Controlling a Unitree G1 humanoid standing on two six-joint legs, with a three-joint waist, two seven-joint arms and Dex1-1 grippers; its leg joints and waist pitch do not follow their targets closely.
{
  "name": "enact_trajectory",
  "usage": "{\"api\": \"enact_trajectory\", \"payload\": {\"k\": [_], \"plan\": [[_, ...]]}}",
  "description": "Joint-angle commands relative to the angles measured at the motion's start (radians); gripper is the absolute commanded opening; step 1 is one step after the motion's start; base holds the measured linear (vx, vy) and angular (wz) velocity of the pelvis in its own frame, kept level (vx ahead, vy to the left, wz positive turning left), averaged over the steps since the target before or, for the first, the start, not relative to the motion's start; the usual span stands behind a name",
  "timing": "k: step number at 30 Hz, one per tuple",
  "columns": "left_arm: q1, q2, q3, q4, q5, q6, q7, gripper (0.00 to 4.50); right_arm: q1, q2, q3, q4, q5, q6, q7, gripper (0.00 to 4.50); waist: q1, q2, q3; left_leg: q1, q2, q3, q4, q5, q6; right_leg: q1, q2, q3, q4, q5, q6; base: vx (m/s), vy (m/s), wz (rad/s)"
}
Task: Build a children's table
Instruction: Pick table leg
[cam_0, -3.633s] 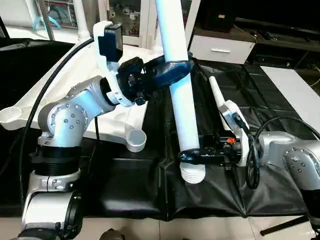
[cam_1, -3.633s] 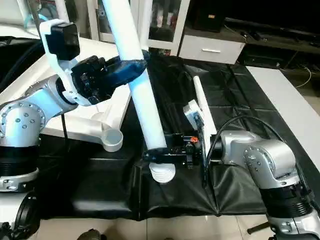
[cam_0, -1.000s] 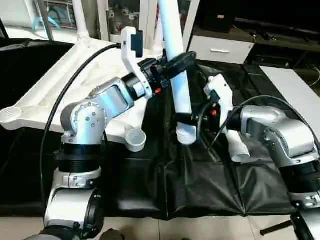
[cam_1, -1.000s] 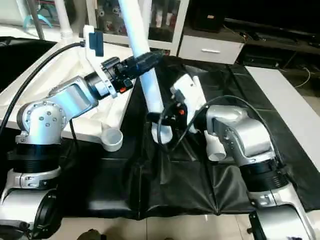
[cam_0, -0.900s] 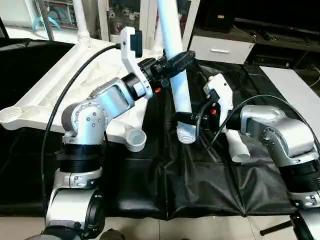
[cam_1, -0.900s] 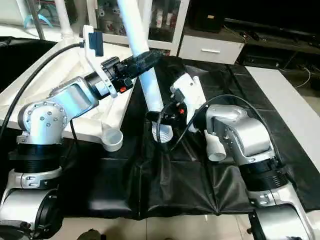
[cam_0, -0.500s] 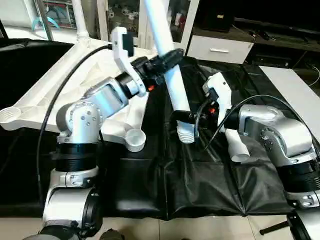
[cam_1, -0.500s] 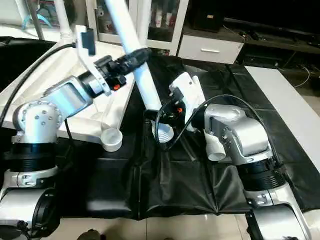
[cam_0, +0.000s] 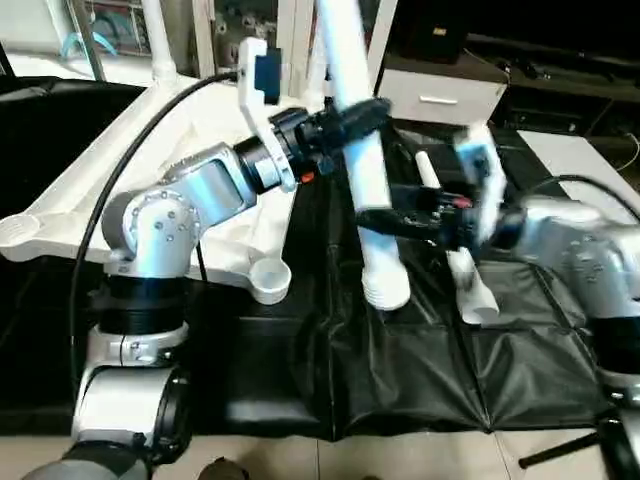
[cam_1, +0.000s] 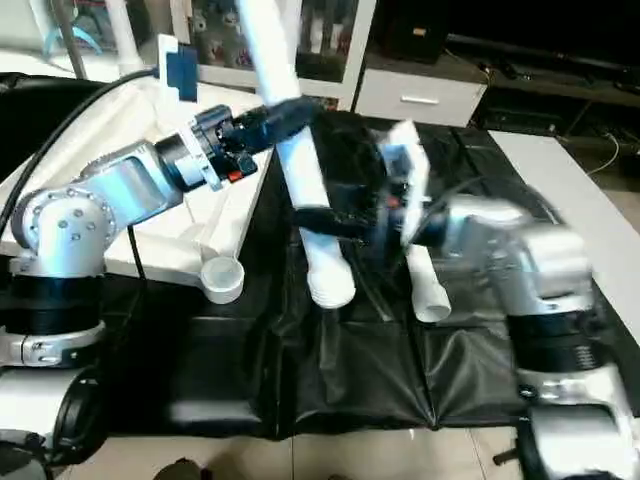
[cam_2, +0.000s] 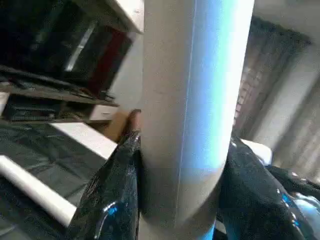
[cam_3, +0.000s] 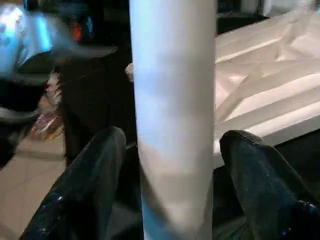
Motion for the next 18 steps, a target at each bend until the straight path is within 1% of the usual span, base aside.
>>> {"api": "enact_trajectory", "payload": {"k": [1, 2, 4, 6, 8, 9, 10, 13, 16, 18], "plan": [[-0.032, 0.007, -0.028, -0.031, -0.007, 0.003, -0.041, 1.77, 0.024, -0.039, 0.033, -0.035, -0.005, 0.008, 0.048, 3.52, 0.000, 0.000, -0.067, 0.017, 0.030, -0.003, -0.066, -0.113, -0.015, 0.048, -0.066, 0.031, -0.072, -0.149, -0.194, 0.000, 0.000, 0.00], [-0.033, 0.010, -0.032, -0.032, -0.004, 0.000, -0.050, 1.77, 0.028, -0.047, 0.043, -0.039, -0.010, 0.006, 0.058, 3.52, 0.001, 0.001, -0.067, 0.018, 0.031, -0.003, -0.066, -0.116, -0.014, 0.047, -0.067, 0.032, -0.072, -0.161, -0.191, 0.000, 0.000, 0.00], [-0.036, 0.017, -0.040, -0.031, 0.001, -0.004, -0.068, 1.77, 0.041, -0.061, 0.060, -0.045, -0.019, -0.003, 0.071, 3.52, -0.002, 0.000, -0.066, 0.017, 0.030, -0.004, -0.066, -0.126, -0.016, 0.046, -0.068, 0.032, -0.075, -0.185, -0.189, 0.000, 0.000, 0.00], [-0.035, 0.033, -0.061, -0.041, 0.001, -0.007, -0.102, 1.77, 0.054, -0.077, 0.079, -0.047, -0.032, -0.016, 0.087, 3.52, -0.002, 0.000, -0.066, 0.019, 0.031, -0.004, -0.067, -0.130, -0.020, 0.044, -0.068, 0.031, -0.077, -0.209, -0.183, 0.000, 0.000, 0.00], [-0.033, 0.038, -0.068, -0.049, -0.001, -0.006, -0.117, 1.77, 0.060, -0.083, 0.088, -0.046, -0.042, -0.025, 0.096, 3.52, -0.002, 0.000, -0.066, 0.017, 0.032, -0.004, -0.066, -0.127, -0.021, 0.044, -0.068, 0.032, -0.075, -0.200, -0.186, 0.000, 0.000, 0.00], [-0.030, 0.046, -0.078, -0.059, -0.003, -0.004, -0.137, 1.77, 0.066, -0.089, 0.098, -0.044, -0.055, -0.037, 0.104, 3.52, -0.002, 0.003, -0.067, 0.017, 0.032, -0.005, -0.066, -0.126, -0.021, 0.044, -0.068, 0.032, -0.074, -0.194, -0.188, 0.000, 0.000, 0.00], [-0.028, 0.053, -0.087, -0.066, -0.003, -0.003, -0.155, 1.77, 0.070, -0.093, 0.104, -0.042, -0.062, -0.045, 0.109, 3.52, -0.004, 0.001, -0.066, 0.016, 0.032, -0.004, -0.067, -0.124, -0.021, 0.043, -0.068, 0.031, -0.074, -0.190, -0.191, 0.000, 0.000, 0.00], [-0.023, 0.068, -0.106, -0.080, 0.001, 0.000, -0.192, 1.77, 0.075, -0.100, 0.111, -0.041, -0.068, -0.057, 0.124, 3.52, -0.004, 0.002, -0.067, 0.017, 0.032, -0.004, -0.066, -0.124, -0.018, 0.043, -0.068, 0.032, -0.072, -0.182, -0.199, 0.000, 0.000, 0.00], [-0.017, 0.081, -0.123, -0.088, 0.004, -0.003, -0.225, 1.77, 0.079, -0.110, 0.122, -0.044, -0.073, -0.071, 0.141, 3.52, -0.003, 0.002, -0.066, 0.018, 0.032, -0.003, -0.067, -0.137, -0.018, 0.043, -0.068, 0.032, -0.074, -0.198, -0.198, 0.000, 0.000, 0.00], [-0.015, 0.086, -0.130, -0.091, 0.003, -0.005, -0.239, 1.77, 0.083, -0.114, 0.129, -0.045, -0.076, -0.079, 0.150, 3.52, -0.004, 0.004, -0.067, 0.018, 0.033, -0.004, -0.067, -0.141, -0.020, 0.043, -0.068, 0.032, -0.074, -0.201, -0.198, 0.000, 0.000, 0.00]]}}
